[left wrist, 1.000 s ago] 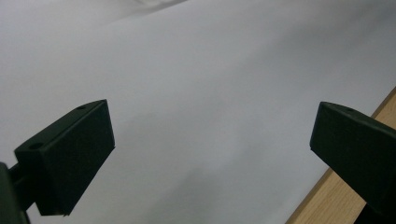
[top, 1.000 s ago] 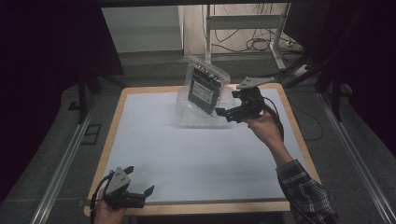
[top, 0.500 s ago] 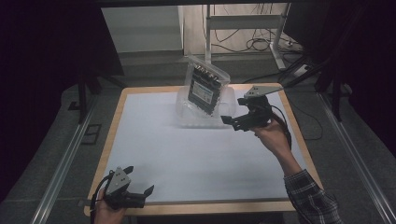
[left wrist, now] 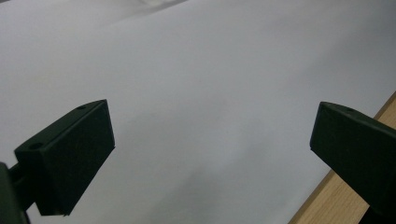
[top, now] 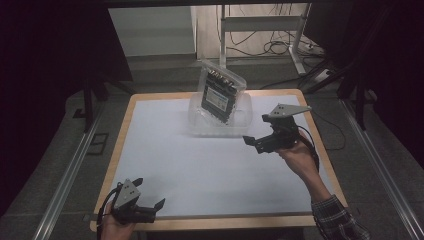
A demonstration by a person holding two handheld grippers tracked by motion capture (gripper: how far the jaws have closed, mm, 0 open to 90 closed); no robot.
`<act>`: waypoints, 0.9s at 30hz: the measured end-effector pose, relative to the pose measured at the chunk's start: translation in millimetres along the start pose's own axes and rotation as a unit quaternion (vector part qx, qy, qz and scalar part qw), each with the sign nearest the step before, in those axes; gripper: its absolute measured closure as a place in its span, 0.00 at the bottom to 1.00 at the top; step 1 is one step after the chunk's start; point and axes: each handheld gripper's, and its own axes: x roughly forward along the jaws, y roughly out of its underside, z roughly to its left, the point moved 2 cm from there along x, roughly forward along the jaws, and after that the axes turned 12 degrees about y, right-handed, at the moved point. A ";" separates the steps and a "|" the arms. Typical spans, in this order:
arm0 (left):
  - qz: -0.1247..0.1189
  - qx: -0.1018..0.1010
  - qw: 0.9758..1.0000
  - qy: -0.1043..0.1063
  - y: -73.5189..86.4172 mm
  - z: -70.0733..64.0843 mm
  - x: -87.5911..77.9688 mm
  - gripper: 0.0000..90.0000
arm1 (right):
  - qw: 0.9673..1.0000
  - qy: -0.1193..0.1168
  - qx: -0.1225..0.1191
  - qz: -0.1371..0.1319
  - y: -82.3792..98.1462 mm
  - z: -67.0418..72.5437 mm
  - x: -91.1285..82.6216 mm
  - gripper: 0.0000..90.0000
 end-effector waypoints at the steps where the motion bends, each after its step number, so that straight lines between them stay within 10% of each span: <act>1: 0.000 0.000 1.000 0.000 0.0 0.0 0.0 0.00 | 1.000 0.003 -0.001 0.000 2.2 0.0 -0.9 0.00; 27: 0.003 0.002 1.000 -0.002 0.1 -0.6 0.7 0.00 | 1.000 0.014 -0.017 -0.003 51.6 11.9 -23.4 0.00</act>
